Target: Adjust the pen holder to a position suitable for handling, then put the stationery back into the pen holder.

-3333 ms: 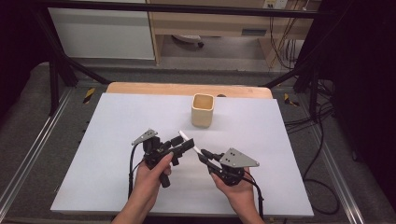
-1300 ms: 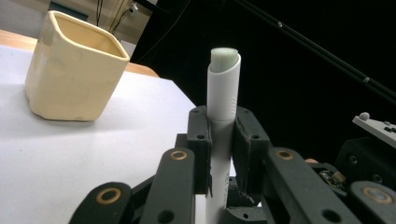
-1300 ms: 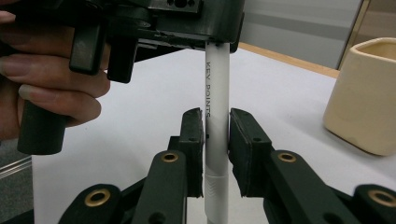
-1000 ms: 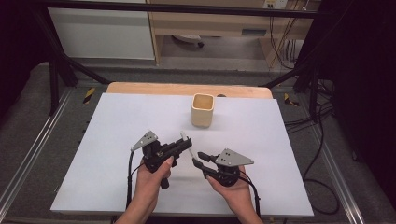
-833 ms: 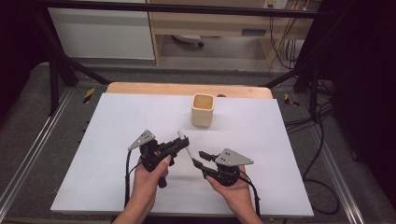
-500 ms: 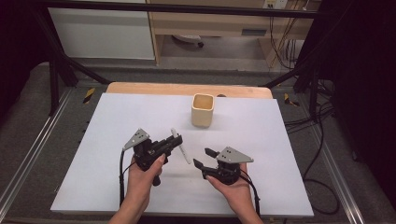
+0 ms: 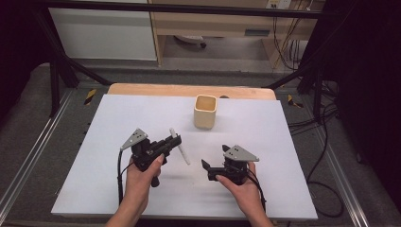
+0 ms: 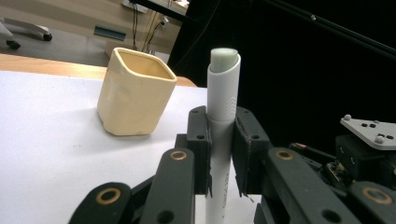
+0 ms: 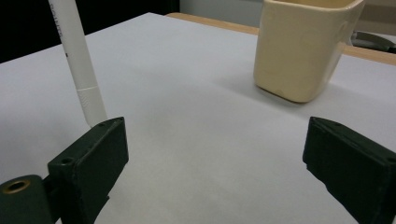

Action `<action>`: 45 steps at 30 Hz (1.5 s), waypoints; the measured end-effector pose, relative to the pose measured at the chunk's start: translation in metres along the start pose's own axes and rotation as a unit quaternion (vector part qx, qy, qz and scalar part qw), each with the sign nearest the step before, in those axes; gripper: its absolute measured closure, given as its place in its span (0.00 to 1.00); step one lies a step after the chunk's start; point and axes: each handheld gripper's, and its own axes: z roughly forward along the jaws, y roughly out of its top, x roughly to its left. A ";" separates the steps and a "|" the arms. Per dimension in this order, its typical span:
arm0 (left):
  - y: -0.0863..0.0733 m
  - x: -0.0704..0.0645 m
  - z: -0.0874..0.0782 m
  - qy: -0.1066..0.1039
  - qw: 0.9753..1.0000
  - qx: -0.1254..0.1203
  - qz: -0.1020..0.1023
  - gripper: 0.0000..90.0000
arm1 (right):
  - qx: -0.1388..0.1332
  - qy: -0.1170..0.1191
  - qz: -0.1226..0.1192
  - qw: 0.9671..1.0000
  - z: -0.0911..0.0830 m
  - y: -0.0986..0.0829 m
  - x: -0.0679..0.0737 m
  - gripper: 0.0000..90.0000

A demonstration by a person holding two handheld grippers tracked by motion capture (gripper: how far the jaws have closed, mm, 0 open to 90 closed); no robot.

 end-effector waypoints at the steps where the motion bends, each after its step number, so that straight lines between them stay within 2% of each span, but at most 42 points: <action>1: 0.000 0.000 0.000 0.000 1.000 0.000 -0.001 0.87 | 0.000 0.000 0.000 1.000 0.000 0.000 0.000 0.07; 7: 0.000 0.000 -0.002 -0.001 1.000 -0.001 0.006 0.87 | 0.001 0.003 -0.001 1.000 0.002 -0.002 -0.001 0.05; 10: 0.002 0.001 -0.003 0.002 1.000 -0.002 0.010 0.87 | 0.009 0.016 -0.005 1.000 0.002 -0.003 -0.001 0.03; 17: 0.016 0.002 -0.007 0.005 1.000 -0.010 0.017 0.87 | 0.015 0.027 -0.003 1.000 0.000 -0.003 -0.004 0.04; 24: 0.028 0.000 -0.009 0.005 1.000 -0.013 0.027 0.87 | 0.000 0.005 -0.013 1.000 -0.006 -0.002 -0.009 0.05; 29: 0.033 -0.002 -0.009 0.004 0.999 -0.011 0.035 0.87 | -0.002 -0.003 -0.011 1.000 -0.009 -0.004 -0.014 0.05; 33: 0.037 -0.002 -0.008 0.003 0.999 -0.011 0.035 0.87 | 0.000 -0.005 0.004 1.000 -0.011 -0.003 -0.018 0.05; 39: 0.046 -0.003 -0.009 0.005 0.999 -0.012 0.043 0.87 | 0.010 -0.003 0.011 1.000 -0.020 -0.008 -0.023 0.05; 45: 0.056 -0.007 -0.007 0.003 0.998 -0.001 0.055 0.87 | 0.020 -0.009 0.014 1.000 -0.031 -0.013 -0.029 0.05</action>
